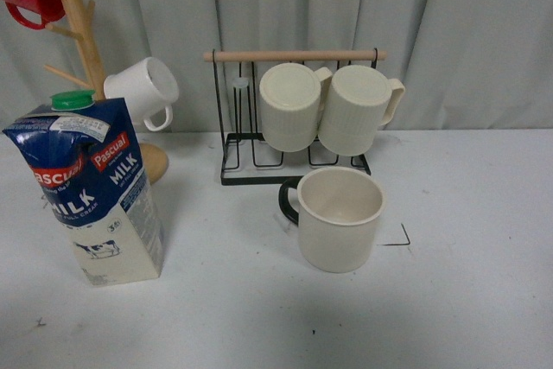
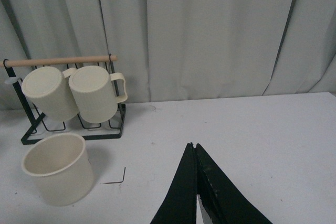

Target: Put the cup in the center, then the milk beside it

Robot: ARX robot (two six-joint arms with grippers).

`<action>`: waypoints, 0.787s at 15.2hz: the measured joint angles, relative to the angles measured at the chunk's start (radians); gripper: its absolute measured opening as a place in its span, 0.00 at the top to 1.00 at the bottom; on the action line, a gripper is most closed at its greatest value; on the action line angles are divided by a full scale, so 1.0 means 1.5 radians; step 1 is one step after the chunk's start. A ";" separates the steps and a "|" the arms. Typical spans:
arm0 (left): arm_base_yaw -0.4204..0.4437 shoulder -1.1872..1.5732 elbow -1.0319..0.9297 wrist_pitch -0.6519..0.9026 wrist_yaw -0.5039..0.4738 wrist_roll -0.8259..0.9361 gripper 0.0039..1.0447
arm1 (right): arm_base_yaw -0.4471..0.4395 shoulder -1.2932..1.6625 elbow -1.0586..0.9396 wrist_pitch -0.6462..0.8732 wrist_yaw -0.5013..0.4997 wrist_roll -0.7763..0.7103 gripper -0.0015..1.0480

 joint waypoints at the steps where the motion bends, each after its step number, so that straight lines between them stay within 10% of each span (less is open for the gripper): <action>1: 0.000 0.000 0.000 0.000 0.000 0.000 0.06 | 0.000 -0.030 0.000 -0.029 0.000 0.000 0.98; 12: 0.000 0.000 0.000 0.000 0.000 0.000 0.06 | 0.000 -0.263 0.000 -0.250 0.000 0.000 0.98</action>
